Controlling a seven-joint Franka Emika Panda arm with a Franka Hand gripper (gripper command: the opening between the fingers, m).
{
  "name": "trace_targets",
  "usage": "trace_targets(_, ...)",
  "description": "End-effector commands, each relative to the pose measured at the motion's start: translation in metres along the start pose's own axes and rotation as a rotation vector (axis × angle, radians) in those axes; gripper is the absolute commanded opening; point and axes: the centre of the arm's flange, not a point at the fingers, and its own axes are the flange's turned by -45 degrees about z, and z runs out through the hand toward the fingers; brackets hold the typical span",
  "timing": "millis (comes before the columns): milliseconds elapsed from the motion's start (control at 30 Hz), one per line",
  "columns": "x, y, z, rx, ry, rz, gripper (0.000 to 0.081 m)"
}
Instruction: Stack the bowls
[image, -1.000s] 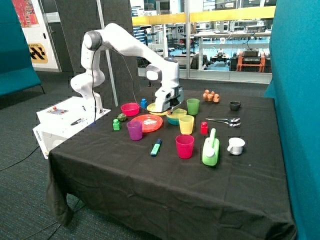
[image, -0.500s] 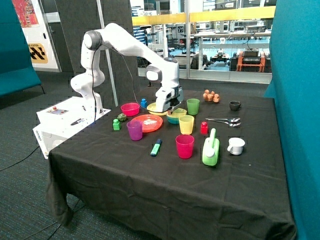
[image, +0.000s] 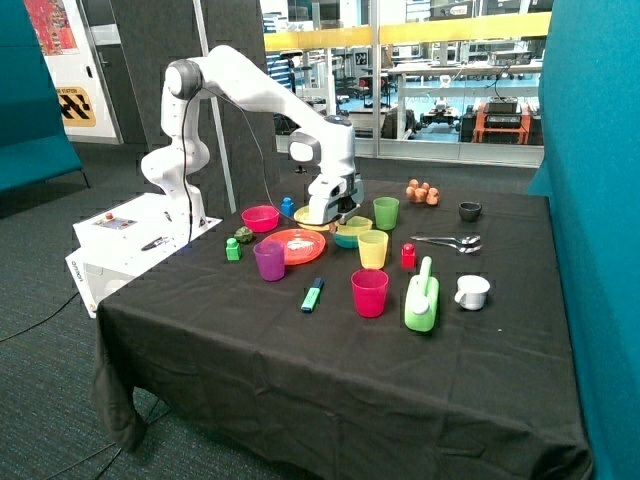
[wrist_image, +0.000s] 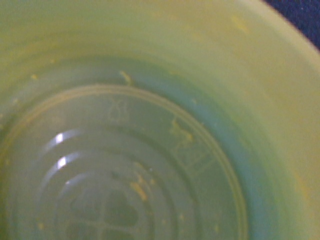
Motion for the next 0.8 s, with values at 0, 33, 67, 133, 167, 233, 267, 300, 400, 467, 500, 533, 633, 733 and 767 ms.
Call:
trace_targets(0,-0.001,0.0,-0.002,0.0001,-0.001,-0.014,0.0407)
trace_targets(33,-0.002,-0.001,-0.003,0.0001,-0.001,-0.019,0.0403)
trace_targets(67,-0.003,-0.002,-0.004,0.0001,-0.001,-0.023,0.0405)
trace_targets(133,-0.004,-0.003,-0.005,0.0001,-0.001,-0.029,0.0404)
trace_targets(167,-0.005,-0.004,-0.006,0.0001,-0.001,-0.03,0.0397)
trace_targets(233,-0.006,-0.005,-0.007,0.0001,-0.001,-0.033,0.0397)
trace_targets(267,-0.006,-0.005,-0.008,0.0001,-0.001,-0.035,0.0393)
trace_targets(300,-0.008,-0.005,-0.009,0.0001,-0.001,-0.046,0.0391)
trace_targets(400,-0.011,-0.007,-0.012,0.0001,-0.001,-0.055,0.0387)
trace_targets(467,-0.015,-0.008,-0.016,0.0001,-0.0009,-0.076,0.0384)
trace_targets(500,-0.018,-0.009,-0.018,0.0001,-0.0009,-0.099,0.0381)
trace_targets(533,-0.021,-0.011,-0.021,0.0001,-0.0009,-0.113,0.0378)
trace_targets(633,-0.03,-0.014,-0.027,0.0001,-0.0009,-0.128,0.037)
trace_targets(733,-0.039,-0.018,-0.033,0.0001,-0.0009,-0.176,0.0362)
trace_targets(767,-0.043,-0.019,-0.035,0.0002,-0.0009,-0.192,0.0359)
